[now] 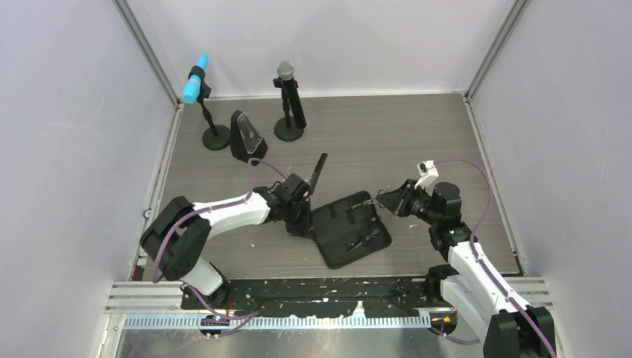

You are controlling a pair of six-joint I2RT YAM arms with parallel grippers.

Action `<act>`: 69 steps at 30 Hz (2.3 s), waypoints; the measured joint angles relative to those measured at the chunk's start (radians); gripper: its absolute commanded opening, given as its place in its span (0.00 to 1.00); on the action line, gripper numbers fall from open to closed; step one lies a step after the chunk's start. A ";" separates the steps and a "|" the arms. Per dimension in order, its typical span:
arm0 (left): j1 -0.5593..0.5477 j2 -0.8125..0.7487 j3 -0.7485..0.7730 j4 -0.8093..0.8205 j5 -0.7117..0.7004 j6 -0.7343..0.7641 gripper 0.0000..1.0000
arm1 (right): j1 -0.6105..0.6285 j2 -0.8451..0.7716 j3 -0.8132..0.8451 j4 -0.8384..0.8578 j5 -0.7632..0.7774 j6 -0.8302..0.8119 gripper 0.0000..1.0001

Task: Sort the hair-cutting tools
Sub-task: Place the scissors in the hairdressing tool bag.

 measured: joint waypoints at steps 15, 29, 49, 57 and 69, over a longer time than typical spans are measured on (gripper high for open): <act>0.160 -0.013 0.001 -0.303 0.102 0.354 0.20 | 0.000 0.085 -0.048 0.074 -0.200 0.049 0.05; 0.160 0.004 -0.001 -0.299 0.077 0.349 0.21 | -0.002 0.254 -0.141 0.303 -0.256 0.127 0.05; 0.160 -0.003 -0.001 -0.319 0.026 0.341 0.16 | -0.061 0.441 -0.195 0.570 -0.290 0.206 0.05; 0.160 -0.003 -0.001 -0.319 0.026 0.341 0.15 | -0.069 0.356 -0.151 0.405 -0.282 0.105 0.05; 0.160 -0.001 0.005 -0.340 0.013 0.345 0.14 | -0.049 0.616 -0.157 0.730 -0.317 0.236 0.05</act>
